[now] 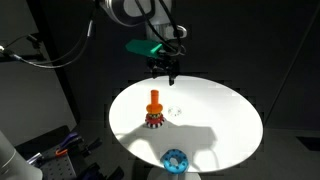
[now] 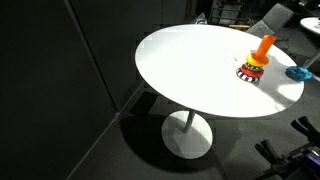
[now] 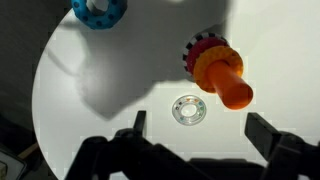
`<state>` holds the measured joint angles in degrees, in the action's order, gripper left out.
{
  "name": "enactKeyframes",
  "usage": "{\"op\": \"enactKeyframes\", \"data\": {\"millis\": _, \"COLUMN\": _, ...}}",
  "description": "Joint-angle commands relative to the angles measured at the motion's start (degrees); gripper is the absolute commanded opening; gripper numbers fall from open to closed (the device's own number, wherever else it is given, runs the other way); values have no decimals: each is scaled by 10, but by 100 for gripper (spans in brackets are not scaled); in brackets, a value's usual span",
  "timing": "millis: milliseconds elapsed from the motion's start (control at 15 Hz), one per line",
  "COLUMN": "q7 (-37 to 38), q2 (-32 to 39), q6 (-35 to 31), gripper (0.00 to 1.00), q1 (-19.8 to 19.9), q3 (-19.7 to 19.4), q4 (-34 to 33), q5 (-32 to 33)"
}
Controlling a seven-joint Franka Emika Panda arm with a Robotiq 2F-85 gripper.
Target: Put the clear ring on the orange stand
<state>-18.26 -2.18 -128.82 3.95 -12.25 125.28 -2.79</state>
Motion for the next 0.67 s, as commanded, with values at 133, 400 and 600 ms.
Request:
{"op": "enactKeyframes", "data": {"millis": 133, "q7": 11, "q2": 68, "q6": 2, "gripper": 100, "q1": 17, "q3": 22, "q4": -72, "q5": -13}}
{"op": "enactKeyframes", "data": {"millis": 400, "q7": 13, "q2": 106, "q6": -10, "gripper": 100, "q1": 23, "q3": 33, "q4": -104, "q5": -15}}
{"op": "enactKeyframes", "data": {"millis": 600, "q7": 16, "q2": 140, "q6": -22, "gripper": 100, "q1": 27, "q3": 43, "q4": -130, "q5": -18}}
